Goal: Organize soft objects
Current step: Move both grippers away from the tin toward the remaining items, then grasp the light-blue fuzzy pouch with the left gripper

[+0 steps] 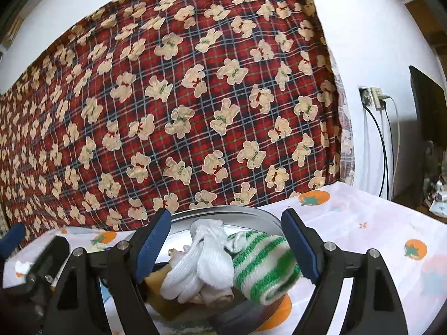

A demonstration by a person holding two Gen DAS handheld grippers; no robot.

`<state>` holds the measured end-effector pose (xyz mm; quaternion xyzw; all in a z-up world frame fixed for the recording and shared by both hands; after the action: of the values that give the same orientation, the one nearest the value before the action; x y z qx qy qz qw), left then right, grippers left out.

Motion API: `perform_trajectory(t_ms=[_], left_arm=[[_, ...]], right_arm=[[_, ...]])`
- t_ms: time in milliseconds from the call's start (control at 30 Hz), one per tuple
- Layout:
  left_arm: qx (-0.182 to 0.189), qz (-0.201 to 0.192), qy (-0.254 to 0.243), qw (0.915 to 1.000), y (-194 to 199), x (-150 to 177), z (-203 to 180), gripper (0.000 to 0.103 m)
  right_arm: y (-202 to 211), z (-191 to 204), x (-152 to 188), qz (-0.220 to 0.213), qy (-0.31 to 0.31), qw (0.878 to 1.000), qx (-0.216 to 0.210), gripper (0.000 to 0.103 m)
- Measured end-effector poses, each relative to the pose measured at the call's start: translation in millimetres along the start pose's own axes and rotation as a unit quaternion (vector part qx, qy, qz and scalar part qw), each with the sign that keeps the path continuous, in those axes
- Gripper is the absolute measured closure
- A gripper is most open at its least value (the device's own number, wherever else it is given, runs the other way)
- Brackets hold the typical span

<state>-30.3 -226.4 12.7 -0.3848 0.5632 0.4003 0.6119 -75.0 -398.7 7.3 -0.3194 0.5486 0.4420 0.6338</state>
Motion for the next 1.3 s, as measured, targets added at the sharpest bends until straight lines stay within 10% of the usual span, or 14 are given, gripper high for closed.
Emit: perform_trajectory(t_ms=[1300], left_arm=[[-0.061,0.002,0.028,0.9977,36.9,10.9,125.1,0.000]], right_arm=[[51.8,121.9,25.4,-0.004,0.020,0.995,-0.096,0.020]])
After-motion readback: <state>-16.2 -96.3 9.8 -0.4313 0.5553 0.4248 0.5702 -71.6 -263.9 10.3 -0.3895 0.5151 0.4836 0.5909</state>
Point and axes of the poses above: each gripper's, at about its wrist camera, not at the fingertips, and y roughly against the way its jaws point, z to its left, x to its underside, the point moved 5 cm from there along -y, roughly the way its jaws point, and after that the axes turned 3 degrees about -z, right-handed, at the moved point
